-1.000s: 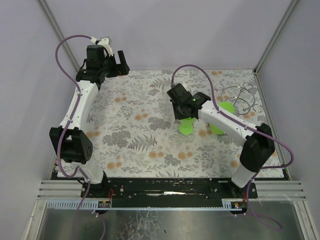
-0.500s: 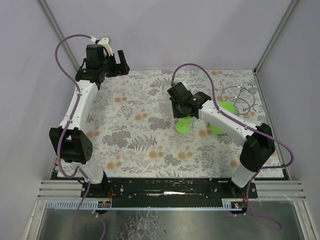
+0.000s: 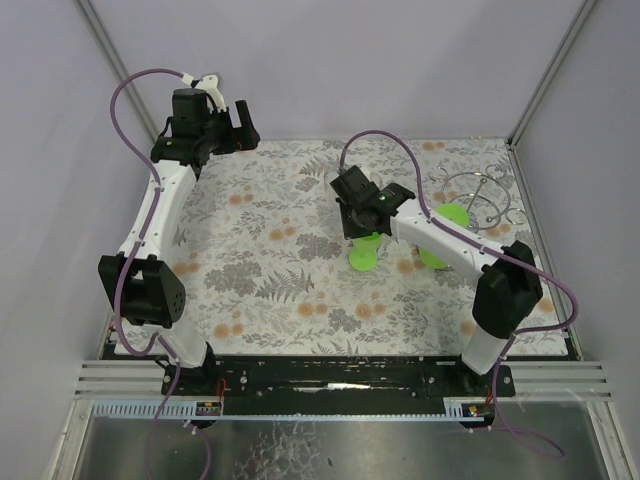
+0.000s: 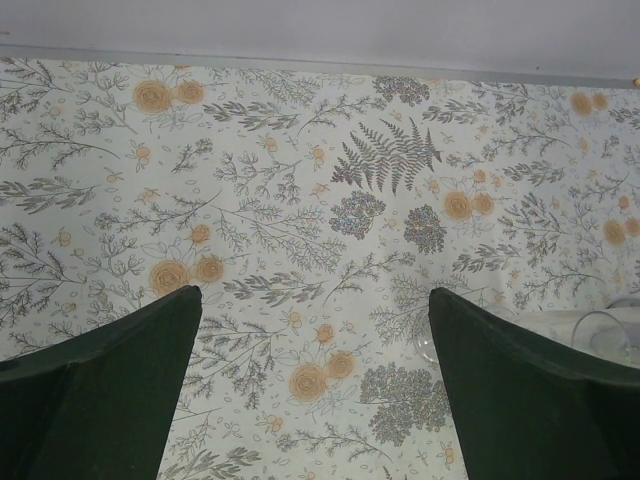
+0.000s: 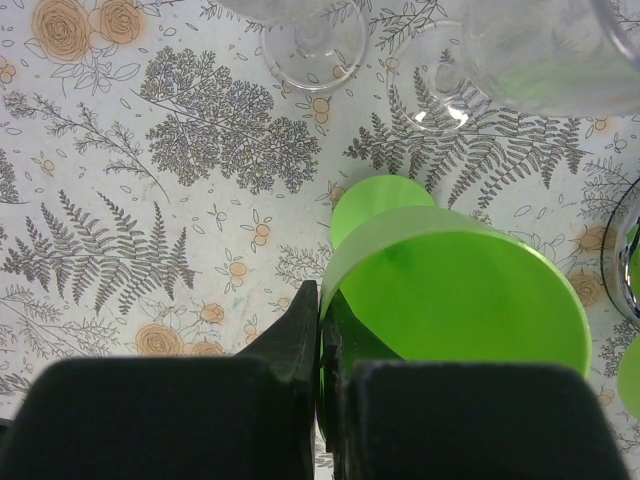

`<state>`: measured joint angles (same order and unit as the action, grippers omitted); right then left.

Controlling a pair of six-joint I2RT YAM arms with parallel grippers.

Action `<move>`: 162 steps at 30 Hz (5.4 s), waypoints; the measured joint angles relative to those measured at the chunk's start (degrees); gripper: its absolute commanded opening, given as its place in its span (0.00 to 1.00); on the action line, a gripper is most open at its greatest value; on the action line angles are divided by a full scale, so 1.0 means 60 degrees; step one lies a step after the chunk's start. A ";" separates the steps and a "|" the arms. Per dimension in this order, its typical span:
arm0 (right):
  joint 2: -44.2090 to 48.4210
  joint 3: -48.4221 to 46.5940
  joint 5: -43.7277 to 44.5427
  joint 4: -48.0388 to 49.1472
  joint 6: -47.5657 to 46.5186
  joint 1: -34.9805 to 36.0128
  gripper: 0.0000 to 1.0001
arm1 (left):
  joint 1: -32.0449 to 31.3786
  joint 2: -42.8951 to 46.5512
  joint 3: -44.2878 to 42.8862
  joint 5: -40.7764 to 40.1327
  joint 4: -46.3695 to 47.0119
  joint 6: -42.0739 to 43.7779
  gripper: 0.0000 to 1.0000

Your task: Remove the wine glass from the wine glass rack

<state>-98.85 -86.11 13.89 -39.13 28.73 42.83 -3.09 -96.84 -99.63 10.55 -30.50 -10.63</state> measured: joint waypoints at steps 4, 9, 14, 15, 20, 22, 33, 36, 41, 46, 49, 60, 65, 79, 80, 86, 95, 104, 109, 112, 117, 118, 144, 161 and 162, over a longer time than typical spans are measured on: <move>-0.0120 -0.0098 0.0004 -0.0073 0.0000 0.0000 0.11 | 0.0000 0.0000 0.0000 0.0004 0.0000 0.0000 0.94; -0.0124 -0.0229 0.0018 -0.0146 -0.0007 0.0000 0.39 | 0.0000 0.0000 0.0000 0.0033 -0.0004 0.0000 0.94; -0.0124 -0.0313 0.0029 -0.0146 -0.0044 0.0000 0.51 | 0.0000 0.0000 0.0000 0.0055 -0.0004 0.0000 0.94; -0.0124 -0.0321 0.0029 -0.0146 -0.0047 0.0000 0.52 | 0.0000 0.0000 0.0000 0.0073 -0.0004 0.0000 0.94; -0.0124 -0.0492 0.0040 -0.0248 -0.0047 0.0000 0.55 | 0.0000 0.0000 0.0000 0.0142 -0.0004 0.0000 0.94; -0.0124 -0.0729 0.0076 -0.0379 -0.0047 0.0000 0.55 | 0.0000 0.0000 0.0000 0.0153 -0.0007 0.0000 0.94; 0.0459 -0.4320 0.1035 -0.1479 -0.0357 -0.0280 0.60 | 0.0000 -0.0058 -0.0087 0.0182 -0.0029 -0.0004 0.94; 0.0841 -0.5187 0.0991 -0.1490 -0.0470 -0.1188 0.61 | 0.0000 -0.0142 -0.0200 0.0248 -0.0029 -0.0007 0.95; 0.1661 -0.5406 0.1013 -0.1570 -0.0455 -0.3446 0.63 | 0.0000 -0.0193 -0.0273 0.0364 -0.0029 -0.0007 0.96; 0.2903 -0.4696 0.1191 -0.2004 -0.0437 -0.4532 0.65 | 0.0000 -0.0193 -0.0273 0.0463 -0.0029 -0.0007 0.96; 0.3738 -0.4510 0.1654 -0.2324 -0.0459 -0.4925 0.66 | 0.0000 -0.0193 -0.0273 0.0623 -0.0029 -0.0007 0.96; 0.7756 -0.1443 0.2426 -0.3719 0.1519 -0.5206 0.67 | -0.0681 -0.0532 -0.0958 0.1767 -0.0178 -0.0004 0.96; 0.8539 -0.0291 0.1676 -0.4047 0.2710 -0.5206 0.65 | -0.1617 -0.0732 -0.1840 0.2473 -0.0404 -0.0058 0.96; 0.9628 0.2127 -0.0255 -0.3359 0.4688 -0.5206 0.52 | -0.3187 -0.1443 -0.2940 0.3912 -0.0597 -0.1024 0.96; 0.9715 0.2295 -0.0273 -0.3198 0.4819 -0.5206 0.51 | -0.3213 -0.1461 -0.2940 0.3963 -0.0594 -0.1096 0.96; 0.9919 0.3100 -0.0335 -0.2517 0.5297 -0.5206 0.46 | -0.3242 -0.1475 -0.2940 0.4073 -0.0594 -0.1362 0.96; 0.9825 0.3581 -0.0149 -0.1705 0.5479 -0.5206 0.48 | -0.3570 -0.1479 -0.2947 0.4262 -0.0594 -0.1628 0.94; 1.0000 0.3632 0.0208 -0.1319 0.5351 -0.5206 0.65 | -0.4200 -0.1905 -0.2943 0.5807 -0.0579 -0.2991 0.93; 1.0193 0.3632 0.0361 -0.1177 0.5140 -0.5206 0.66 | -0.4921 -0.2051 -0.2532 0.6681 -0.0266 -0.4193 0.90; 1.0182 0.3625 0.0404 -0.1126 0.5031 -0.5206 0.66 | -0.5322 -0.2062 -0.2091 0.7042 0.0364 -0.4998 0.88; 1.0145 0.3483 0.0514 -0.1137 0.4907 -0.5206 0.67 | -0.5814 -0.2441 -0.1887 0.7326 0.1290 -0.6109 0.86; 1.0138 0.3424 0.0532 -0.1137 0.4881 -0.5206 0.67 | -0.5869 -0.2543 -0.1887 0.7333 0.1432 -0.6277 0.85; 1.0265 0.3129 0.0787 -0.1377 0.4776 -0.5206 0.68 | -0.6298 -0.4306 -0.2350 0.6954 0.3107 -0.7781 0.62; 1.0349 0.3129 0.0889 -0.1508 0.4776 -0.5206 0.68 | -0.6371 -0.4768 -0.2623 0.6710 0.3293 -0.7941 0.54; 1.0357 0.3129 0.0907 -0.1508 0.4776 -0.5206 0.68 | -0.6379 -0.4768 -0.2652 0.6696 0.3315 -0.7941 0.54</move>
<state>-36.71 -67.33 19.33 -48.18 57.39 11.60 -41.36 -125.45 -115.55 50.72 -10.61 -58.28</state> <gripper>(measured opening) 0.674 0.543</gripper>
